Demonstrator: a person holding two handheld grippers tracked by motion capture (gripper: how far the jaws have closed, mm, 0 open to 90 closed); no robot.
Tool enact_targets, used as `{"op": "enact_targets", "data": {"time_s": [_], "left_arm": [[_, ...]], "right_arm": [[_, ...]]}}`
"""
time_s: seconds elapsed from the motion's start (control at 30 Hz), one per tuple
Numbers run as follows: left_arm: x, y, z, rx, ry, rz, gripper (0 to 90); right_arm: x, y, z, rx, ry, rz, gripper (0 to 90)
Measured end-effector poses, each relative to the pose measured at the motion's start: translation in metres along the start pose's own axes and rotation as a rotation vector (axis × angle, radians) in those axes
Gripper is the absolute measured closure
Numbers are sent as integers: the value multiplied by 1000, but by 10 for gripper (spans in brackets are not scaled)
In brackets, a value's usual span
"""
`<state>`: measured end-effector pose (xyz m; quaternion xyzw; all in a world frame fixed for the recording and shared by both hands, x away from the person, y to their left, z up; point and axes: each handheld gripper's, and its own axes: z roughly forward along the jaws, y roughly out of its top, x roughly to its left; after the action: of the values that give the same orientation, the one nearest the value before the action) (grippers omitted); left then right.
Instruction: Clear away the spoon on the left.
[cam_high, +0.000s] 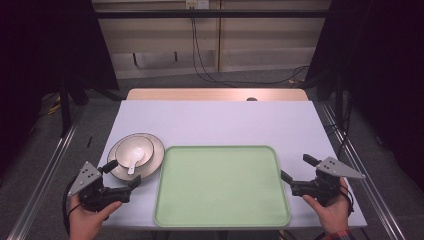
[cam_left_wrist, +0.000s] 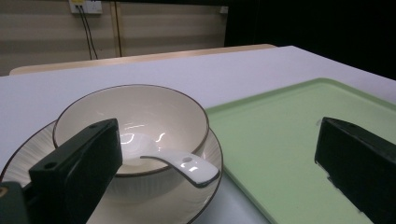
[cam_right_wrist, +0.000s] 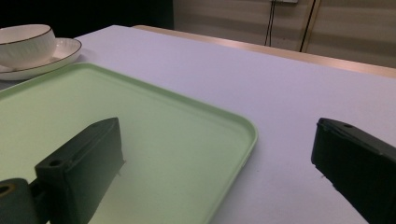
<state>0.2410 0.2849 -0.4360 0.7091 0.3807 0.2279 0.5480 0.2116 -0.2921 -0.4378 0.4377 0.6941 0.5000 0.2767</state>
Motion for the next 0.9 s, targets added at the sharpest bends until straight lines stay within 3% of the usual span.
{"op": "enact_targets", "data": {"time_s": [0.37, 0.67, 0.9], "left_arm": [[0, -3, 1, 28, 0, -5, 6], [0, -7, -1, 58, 29, 13, 13], [-2, -8, 3, 68, 7, 17, 24]], "right_arm": [[1, 0, 4, 8, 4, -9, 15], [2, 0, 7, 21, 12, -18, 15], [1, 0, 7, 22, 12, -19, 15]]}}
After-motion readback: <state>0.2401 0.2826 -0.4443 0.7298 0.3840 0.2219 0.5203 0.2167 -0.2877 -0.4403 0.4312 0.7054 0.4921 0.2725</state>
